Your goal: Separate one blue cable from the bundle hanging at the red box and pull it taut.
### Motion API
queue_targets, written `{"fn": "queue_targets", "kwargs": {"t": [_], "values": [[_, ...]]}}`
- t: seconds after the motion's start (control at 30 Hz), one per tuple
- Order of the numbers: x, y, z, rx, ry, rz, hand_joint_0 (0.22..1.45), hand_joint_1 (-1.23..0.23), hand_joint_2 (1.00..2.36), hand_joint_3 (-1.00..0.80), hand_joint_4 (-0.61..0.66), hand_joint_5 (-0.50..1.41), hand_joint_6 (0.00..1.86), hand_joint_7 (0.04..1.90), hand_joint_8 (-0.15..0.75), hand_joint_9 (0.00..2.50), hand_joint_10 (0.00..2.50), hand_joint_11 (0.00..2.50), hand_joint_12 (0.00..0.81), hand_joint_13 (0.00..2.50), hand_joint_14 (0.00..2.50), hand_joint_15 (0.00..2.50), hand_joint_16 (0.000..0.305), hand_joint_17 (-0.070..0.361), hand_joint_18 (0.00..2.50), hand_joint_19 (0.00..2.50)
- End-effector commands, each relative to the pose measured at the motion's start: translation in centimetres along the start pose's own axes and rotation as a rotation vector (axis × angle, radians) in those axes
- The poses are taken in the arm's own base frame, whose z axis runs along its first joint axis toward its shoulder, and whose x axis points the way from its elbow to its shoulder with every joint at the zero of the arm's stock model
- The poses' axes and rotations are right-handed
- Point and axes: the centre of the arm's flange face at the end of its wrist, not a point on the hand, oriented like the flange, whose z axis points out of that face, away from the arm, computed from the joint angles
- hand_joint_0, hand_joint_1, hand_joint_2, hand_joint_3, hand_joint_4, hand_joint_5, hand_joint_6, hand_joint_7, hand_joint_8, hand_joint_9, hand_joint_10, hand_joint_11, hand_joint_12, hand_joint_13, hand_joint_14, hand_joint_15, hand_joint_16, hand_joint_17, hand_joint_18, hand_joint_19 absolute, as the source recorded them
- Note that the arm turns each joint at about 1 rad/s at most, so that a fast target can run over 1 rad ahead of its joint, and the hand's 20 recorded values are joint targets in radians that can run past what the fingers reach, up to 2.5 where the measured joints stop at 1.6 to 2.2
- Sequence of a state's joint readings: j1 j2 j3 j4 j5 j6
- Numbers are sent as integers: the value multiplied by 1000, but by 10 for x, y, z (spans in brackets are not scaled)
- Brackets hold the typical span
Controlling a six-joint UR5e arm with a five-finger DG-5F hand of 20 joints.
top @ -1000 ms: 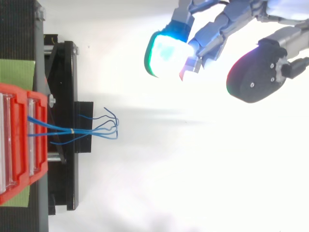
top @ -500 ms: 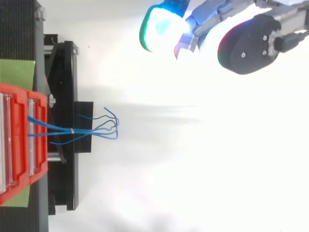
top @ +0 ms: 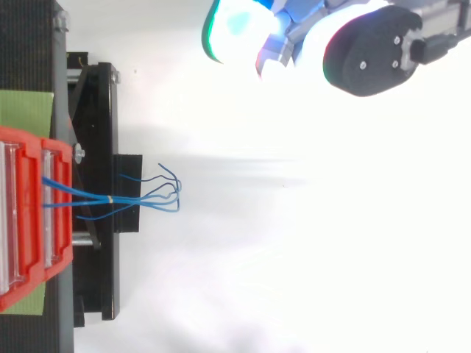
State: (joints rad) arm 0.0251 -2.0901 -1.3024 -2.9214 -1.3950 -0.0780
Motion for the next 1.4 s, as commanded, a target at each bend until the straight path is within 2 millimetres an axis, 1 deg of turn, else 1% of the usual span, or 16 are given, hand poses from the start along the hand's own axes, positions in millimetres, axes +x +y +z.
{"fn": "queue_targets", "kwargs": {"t": [0.0,0.17,0.27,0.33,0.4,0.43,0.67,0.7,0.77,0.8,0.93,0.97,1.03,1.1,1.2,1.37], "values": [[0,-7,4,-4,-28,-5,529,-587,1000,-500,315,-183,502,907,356,807,16,708,389,761,18,566,53,120,728,683],[-2,-14,12,-34,-78,-14,528,-587,1000,-500,315,-182,503,906,358,807,18,713,389,760,20,568,53,120,727,682],[-1,-24,16,-24,-102,-34,528,-588,1000,-500,317,-181,502,908,360,809,14,708,389,761,18,567,53,120,728,690],[0,-37,20,-13,-112,-38,528,-588,1000,-500,317,-181,503,906,359,808,17,716,389,761,18,567,53,120,727,682],[1,-40,22,-20,-116,-37,528,-588,1000,-500,318,-181,502,908,357,808,16,707,389,761,18,567,53,120,726,691],[4,-51,28,-32,-120,-33,527,-589,1000,-500,318,-181,503,907,358,807,14,717,389,761,18,569,53,120,727,691],[17,-54,36,-79,-113,-43,527,-589,1000,-500,319,-180,502,908,359,809,16,714,390,761,21,564,53,120,727,691],[20,-55,36,-72,-110,-59,527,-588,1000,-500,318,-180,503,906,358,809,16,707,389,762,18,567,53,120,727,691],[31,-69,37,-42,-90,-93,527,-589,1000,-500,319,-180,502,909,358,809,14,718,389,762,18,567,53,120,726,691],[38,-86,40,-21,-78,-99,527,-589,1000,-500,318,-180,503,908,361,808,16,715,390,762,18,567,53,120,726,691],[53,-100,44,-27,-62,-102,523,-586,1000,-500,316,-180,503,908,361,807,17,714,391,762,18,574,54,121,726,690],[53,-100,44,-27,-62,-102,517,-592,1000,-500,321,-179,502,908,360,806,16,712,394,763,18,569,54,121,727,689],[64,-98,47,-47,-51,-101,518,-592,1000,-500,319,-179,503,908,360,800,16,715,394,762,19,568,54,121,725,687],[89,-103,47,-51,-22,-118,516,-595,1000,-500,322,-179,503,907,359,797,16,715,395,762,18,572,54,122,724,688],[100,-104,49,-69,-11,-116,515,-598,1000,-500,323,-179,502,909,360,799,16,717,394,759,19,564,54,121,724,688],[107,-101,50,-90,-17,-110,513,-598,1000,-500,325,-179,503,908,361,799,16,718,393,759,19,567,54,122,723,687]]}}
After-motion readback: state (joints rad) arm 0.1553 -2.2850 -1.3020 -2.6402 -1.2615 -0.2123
